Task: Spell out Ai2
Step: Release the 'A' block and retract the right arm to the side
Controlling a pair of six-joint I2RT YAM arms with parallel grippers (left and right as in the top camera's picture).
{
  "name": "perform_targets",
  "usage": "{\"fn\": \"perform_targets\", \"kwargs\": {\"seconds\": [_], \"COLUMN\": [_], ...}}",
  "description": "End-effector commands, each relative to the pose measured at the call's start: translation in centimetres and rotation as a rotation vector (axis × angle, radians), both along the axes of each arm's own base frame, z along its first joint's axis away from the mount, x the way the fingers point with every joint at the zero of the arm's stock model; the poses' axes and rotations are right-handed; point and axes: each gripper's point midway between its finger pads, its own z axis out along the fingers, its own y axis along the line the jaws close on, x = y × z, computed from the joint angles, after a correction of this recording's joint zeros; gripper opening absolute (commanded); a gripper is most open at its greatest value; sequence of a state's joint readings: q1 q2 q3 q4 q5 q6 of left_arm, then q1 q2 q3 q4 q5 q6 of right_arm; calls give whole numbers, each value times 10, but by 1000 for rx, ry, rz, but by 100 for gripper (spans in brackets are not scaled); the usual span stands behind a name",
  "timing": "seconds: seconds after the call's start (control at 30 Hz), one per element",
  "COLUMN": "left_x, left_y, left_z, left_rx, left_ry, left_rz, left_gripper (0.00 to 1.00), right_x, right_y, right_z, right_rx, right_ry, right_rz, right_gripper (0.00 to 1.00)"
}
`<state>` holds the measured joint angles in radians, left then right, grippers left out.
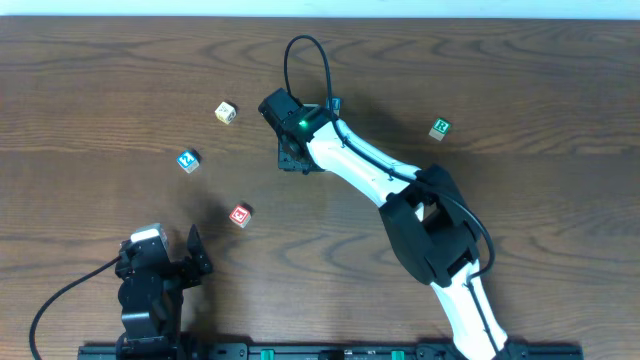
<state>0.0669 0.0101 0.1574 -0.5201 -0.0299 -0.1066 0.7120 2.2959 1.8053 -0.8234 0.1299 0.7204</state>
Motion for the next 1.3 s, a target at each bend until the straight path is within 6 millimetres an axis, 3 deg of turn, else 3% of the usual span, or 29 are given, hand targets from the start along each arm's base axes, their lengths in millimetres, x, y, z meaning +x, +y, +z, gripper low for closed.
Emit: {"fn": "perform_targets", "kwargs": {"seconds": [0.0,0.13,0.4,0.57,0.7,0.8,0.87,0.97,1.03,1.13,1.27], "left_x": [0,0,0,0,0,0,0,0,0,0,0], "left_y": [0,0,0,0,0,0,0,0,0,0,0], "left_z": [-6,-6,-6,-6,-6,-6,-6,-6,-6,-6,-6], "left_rx": [10,10,10,10,10,10,10,10,10,10,10], "left_ry": [10,10,10,10,10,10,10,10,10,10,10], "left_rz": [-5,-5,-5,-5,-5,-5,-5,-5,-5,-5,-5], "left_gripper": [95,95,95,95,95,95,95,95,95,95,95], "right_x": [2,4,16,50,89,104,100,74,49,8,-46], "right_y": [1,1,4,6,18,21,21,10,-4,-27,-60], "right_z": [-5,-5,4,36,101,175,223,289,321,363,398], "right_rx": [-19,-20,-5,9,38,54,68,74,77,84,93], "right_ry": [-15,-22,-59,-178,-344,-468,-522,-565,-570,-575,-559], "right_rz": [-3,-6,3,9,71,78,110,156,169,187,240], "right_gripper": [39,40,57,60,60,62,65,68,68,72,75]}}
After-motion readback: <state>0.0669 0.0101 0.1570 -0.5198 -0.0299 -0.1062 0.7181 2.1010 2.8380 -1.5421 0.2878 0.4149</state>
